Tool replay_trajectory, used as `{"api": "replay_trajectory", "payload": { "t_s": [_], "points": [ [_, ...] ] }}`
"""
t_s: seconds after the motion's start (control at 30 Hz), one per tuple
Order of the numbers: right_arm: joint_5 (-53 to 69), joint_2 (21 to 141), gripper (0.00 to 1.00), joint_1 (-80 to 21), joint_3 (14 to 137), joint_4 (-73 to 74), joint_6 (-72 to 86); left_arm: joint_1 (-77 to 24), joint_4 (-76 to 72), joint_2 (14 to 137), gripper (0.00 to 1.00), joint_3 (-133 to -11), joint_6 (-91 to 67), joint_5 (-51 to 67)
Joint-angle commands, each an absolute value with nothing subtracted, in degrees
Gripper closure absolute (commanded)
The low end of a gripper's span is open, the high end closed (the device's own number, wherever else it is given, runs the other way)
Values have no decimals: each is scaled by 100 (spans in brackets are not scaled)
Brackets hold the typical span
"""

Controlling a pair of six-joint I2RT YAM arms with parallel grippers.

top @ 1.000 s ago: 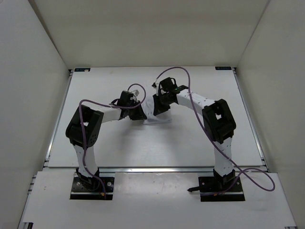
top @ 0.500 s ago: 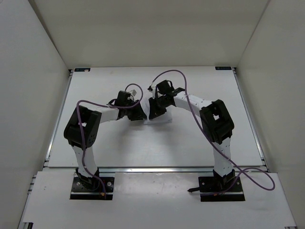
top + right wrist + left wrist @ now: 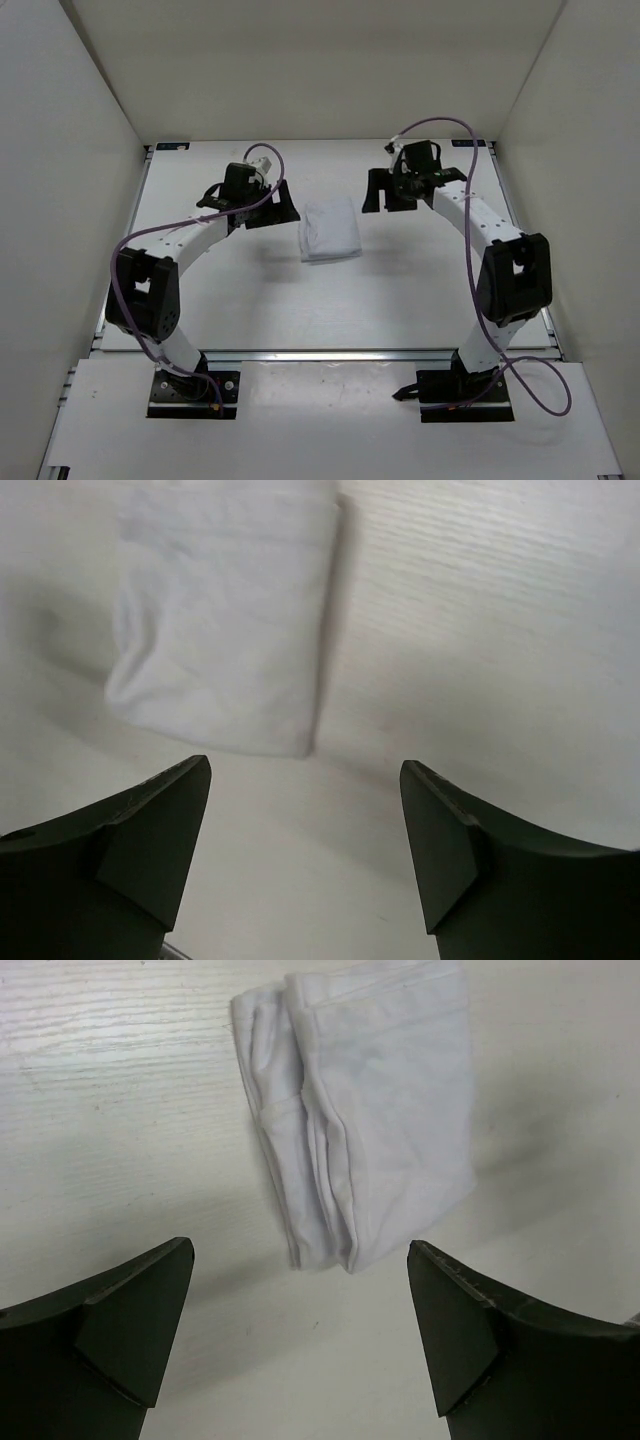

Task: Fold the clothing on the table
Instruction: Fold the skirt

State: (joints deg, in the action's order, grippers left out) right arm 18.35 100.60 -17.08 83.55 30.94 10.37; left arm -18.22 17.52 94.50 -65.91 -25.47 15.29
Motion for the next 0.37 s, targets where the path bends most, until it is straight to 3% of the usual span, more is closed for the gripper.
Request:
{"api": "replay_trajectory", "payload": {
  "t_s": [0.0,0.33],
  "points": [
    [1609,9442,26,-1416,7501,2867,941,-2187,2355,8931,1,-6707,-2022,758],
    [1801,7789,19,-739,5309,2408,975,-2320,2803,7638,1,-5388,-1864,62]
  ]
}}
